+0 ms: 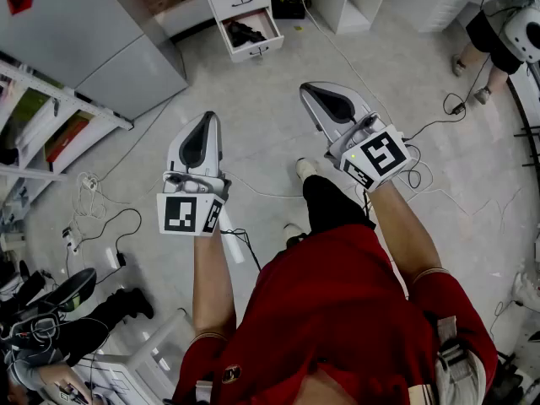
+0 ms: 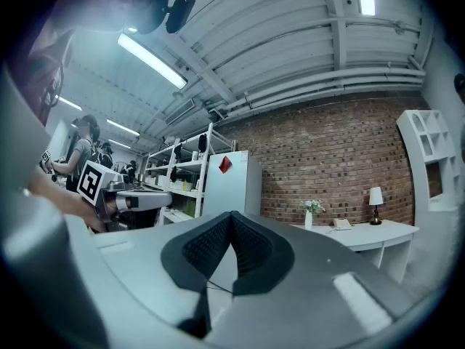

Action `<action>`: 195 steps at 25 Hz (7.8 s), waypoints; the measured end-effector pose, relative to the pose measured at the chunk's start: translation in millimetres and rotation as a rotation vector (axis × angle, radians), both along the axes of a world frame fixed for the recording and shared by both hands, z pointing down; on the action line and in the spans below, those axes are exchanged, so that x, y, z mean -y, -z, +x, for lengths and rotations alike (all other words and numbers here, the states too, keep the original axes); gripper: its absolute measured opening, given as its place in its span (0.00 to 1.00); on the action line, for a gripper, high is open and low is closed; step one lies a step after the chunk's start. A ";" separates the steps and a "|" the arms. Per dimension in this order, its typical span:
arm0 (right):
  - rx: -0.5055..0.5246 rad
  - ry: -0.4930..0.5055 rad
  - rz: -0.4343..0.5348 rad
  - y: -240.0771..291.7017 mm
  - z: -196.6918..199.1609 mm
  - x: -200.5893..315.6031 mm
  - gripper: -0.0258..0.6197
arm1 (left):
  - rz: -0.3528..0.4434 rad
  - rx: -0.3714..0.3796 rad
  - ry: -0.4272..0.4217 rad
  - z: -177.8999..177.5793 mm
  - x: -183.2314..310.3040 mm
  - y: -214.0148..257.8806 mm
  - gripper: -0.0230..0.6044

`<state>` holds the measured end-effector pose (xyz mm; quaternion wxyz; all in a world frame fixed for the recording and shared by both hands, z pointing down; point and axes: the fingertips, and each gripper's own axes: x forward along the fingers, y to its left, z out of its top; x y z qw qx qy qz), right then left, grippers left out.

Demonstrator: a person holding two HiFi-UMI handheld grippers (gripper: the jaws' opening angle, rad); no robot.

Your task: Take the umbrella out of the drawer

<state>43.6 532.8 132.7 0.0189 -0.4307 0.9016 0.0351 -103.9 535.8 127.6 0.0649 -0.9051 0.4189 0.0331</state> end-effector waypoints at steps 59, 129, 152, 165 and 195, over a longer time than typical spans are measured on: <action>-0.269 0.051 -0.163 -186.4 -30.1 728.5 0.06 | -0.062 0.046 0.146 -41.1 709.0 -128.6 0.05; -0.748 0.161 -0.632 -828.4 -53.2 967.4 0.54 | -0.204 0.088 0.332 -89.9 823.1 -568.2 0.05; -0.833 0.343 -0.388 -676.1 -67.8 900.3 0.43 | -0.292 0.071 0.324 -78.3 810.9 -461.1 0.05; -0.625 0.352 -0.356 -465.5 -69.9 836.2 0.43 | -0.285 0.053 0.282 -55.8 800.9 -321.8 0.05; -0.012 0.121 -0.216 -105.2 27.1 726.9 0.43 | -0.103 -0.028 0.125 44.4 718.2 -84.0 0.05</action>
